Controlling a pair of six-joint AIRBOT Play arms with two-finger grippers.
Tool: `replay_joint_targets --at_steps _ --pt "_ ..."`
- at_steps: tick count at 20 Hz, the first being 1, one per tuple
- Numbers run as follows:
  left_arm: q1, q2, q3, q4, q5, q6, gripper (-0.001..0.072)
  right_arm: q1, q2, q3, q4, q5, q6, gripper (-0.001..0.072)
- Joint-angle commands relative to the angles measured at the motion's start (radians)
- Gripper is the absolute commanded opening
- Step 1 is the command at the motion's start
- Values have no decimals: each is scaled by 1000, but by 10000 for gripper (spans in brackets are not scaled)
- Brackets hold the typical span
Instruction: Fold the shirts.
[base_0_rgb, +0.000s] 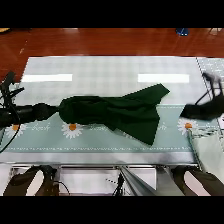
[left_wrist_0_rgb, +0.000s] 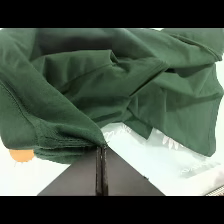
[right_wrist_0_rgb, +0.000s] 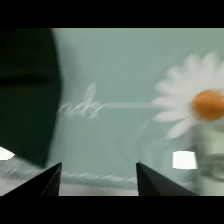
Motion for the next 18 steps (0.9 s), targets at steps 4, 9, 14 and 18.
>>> replay_joint_targets --at_steps 4,9,14,18 --pt "-2 1 -1 0 5 23 18 -61 148 -419 321 -152 15 552" --pt "-2 1 -1 0 5 23 18 -38 148 -527 428 -257 33 551" --pt "-2 1 -1 0 6 23 18 192 147 -576 416 -450 183 550" --pt "-2 1 -1 0 5 23 18 314 72 -589 385 -563 282 550"
